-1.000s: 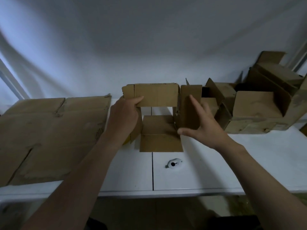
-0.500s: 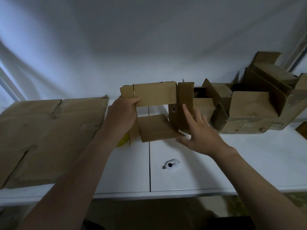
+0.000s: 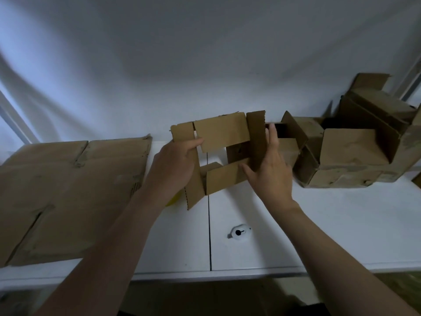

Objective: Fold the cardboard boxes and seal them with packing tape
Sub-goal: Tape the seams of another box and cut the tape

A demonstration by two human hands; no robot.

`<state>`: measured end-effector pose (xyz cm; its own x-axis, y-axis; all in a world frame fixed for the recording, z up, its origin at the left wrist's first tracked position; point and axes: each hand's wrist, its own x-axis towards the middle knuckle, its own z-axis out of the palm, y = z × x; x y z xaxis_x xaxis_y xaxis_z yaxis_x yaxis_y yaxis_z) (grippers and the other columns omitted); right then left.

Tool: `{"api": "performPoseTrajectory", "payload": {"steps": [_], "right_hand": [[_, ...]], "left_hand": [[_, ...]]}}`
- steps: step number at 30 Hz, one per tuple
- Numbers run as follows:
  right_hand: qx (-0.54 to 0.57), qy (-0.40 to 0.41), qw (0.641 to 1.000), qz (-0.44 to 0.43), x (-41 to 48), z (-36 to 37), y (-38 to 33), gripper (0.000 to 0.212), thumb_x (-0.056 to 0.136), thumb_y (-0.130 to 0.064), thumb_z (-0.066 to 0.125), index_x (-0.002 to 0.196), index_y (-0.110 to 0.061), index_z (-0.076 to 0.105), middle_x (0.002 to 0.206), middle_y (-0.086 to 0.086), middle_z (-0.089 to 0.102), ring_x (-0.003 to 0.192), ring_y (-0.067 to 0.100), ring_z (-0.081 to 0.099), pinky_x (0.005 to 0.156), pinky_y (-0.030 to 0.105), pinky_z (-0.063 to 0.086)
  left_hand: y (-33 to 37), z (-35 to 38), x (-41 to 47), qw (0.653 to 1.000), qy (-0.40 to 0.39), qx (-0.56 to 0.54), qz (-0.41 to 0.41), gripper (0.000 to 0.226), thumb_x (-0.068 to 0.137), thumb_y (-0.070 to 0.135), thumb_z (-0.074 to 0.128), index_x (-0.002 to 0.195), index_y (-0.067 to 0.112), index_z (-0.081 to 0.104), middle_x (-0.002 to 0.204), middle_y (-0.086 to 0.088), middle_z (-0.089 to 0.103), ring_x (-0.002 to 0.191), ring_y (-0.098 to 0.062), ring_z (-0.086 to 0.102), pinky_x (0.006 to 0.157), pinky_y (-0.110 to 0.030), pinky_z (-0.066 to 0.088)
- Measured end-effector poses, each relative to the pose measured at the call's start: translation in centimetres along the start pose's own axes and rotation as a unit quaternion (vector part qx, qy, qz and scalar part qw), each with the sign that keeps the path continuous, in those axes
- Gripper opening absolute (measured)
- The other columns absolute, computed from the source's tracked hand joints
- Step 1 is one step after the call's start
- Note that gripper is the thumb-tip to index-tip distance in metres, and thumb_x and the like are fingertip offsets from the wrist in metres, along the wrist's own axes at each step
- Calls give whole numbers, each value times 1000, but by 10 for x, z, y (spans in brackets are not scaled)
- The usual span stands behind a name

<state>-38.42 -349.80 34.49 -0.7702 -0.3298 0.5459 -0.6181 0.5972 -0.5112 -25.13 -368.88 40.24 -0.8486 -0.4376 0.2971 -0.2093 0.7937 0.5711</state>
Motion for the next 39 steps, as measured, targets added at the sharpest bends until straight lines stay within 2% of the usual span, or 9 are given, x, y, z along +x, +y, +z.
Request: {"api": "performPoseTrajectory", "payload": {"steps": [5, 9, 12, 17, 21, 24, 30, 33, 39], "right_hand": [[189, -51, 979, 56, -2, 15, -4, 73, 88, -35, 77, 136, -45, 23, 152, -5, 40, 135, 22, 50, 104, 49, 52], [222, -109, 968, 30, 0, 27, -12, 33, 97, -47, 62, 125, -38, 48, 167, -13, 11, 146, 2, 18, 110, 33, 33], [278, -112, 951, 74, 1, 29, -14, 21, 101, -45, 54, 116, -33, 62, 161, -15, 12, 130, -16, 22, 102, 17, 30], [313, -109, 939, 91, 6, 25, -19, 28, 98, -54, 52, 117, -39, 66, 154, -15, 18, 141, 10, 26, 104, 22, 33], [321, -103, 938, 78, 8, 20, -26, 29, 92, -53, 55, 115, -41, 67, 156, -10, 26, 146, 11, 25, 112, 34, 33], [324, -84, 941, 39, 10, 15, -28, 19, 93, -41, 66, 112, -39, 67, 156, -8, 37, 146, 10, 29, 117, 51, 35], [186, -148, 971, 37, 6, -2, -43, 54, 83, -64, 69, 130, -39, 59, 168, -6, 12, 146, 21, 15, 114, 41, 25], [172, -140, 975, 5, 3, -6, -48, 82, 75, -62, 78, 140, -34, 37, 162, -9, 21, 143, 20, 22, 114, 42, 33], [-20, -143, 987, -76, -1, -3, -46, 74, 88, -67, 59, 152, -36, 41, 170, -1, 7, 145, 45, 15, 117, 59, 28]], "left_hand": [[4, 0, -4, 998, 19, -26, 54, 54, 106, 10, 33, 151, 38, 43, 119, -9, 69, 84, -18, 66, 82, -37, 58], [12, -3, -6, 994, 11, -48, 93, 77, 104, 10, 41, 156, 53, 4, 73, -11, 59, 54, -16, 52, 53, -33, 46], [12, 0, -6, 987, 12, -119, 107, 93, 102, 15, 51, 145, 66, -13, 116, -4, 66, 72, -5, 61, 67, -32, 55], [6, 15, -4, 966, 21, -238, 101, 84, 98, 25, 63, 151, 49, 2, 122, 21, 54, 109, 12, 58, 93, -13, 49], [2, 20, -2, 965, 38, -257, 26, 29, 101, 44, 49, 128, 33, 49, 126, 5, 47, 111, 11, 52, 96, -27, 52], [3, 23, 2, 952, 27, -303, -40, 47, 91, 60, 43, 123, 33, 65, 131, 0, 37, 118, 1, 47, 100, -31, 47], [8, 27, 3, 923, 40, -375, -74, 29, 104, 37, 51, 122, 24, 69, 131, 3, 36, 119, -4, 50, 79, -21, 50], [13, 27, -1, 937, 40, -343, -53, 27, 101, 46, 48, 117, 34, 66, 130, 7, 34, 127, -11, 47, 91, -22, 47], [20, 28, -5, 902, 54, -423, -72, 14, 104, 28, 54, 96, 39, 57, 143, -5, 44, 119, -14, 59, 65, -8, 48]]}}
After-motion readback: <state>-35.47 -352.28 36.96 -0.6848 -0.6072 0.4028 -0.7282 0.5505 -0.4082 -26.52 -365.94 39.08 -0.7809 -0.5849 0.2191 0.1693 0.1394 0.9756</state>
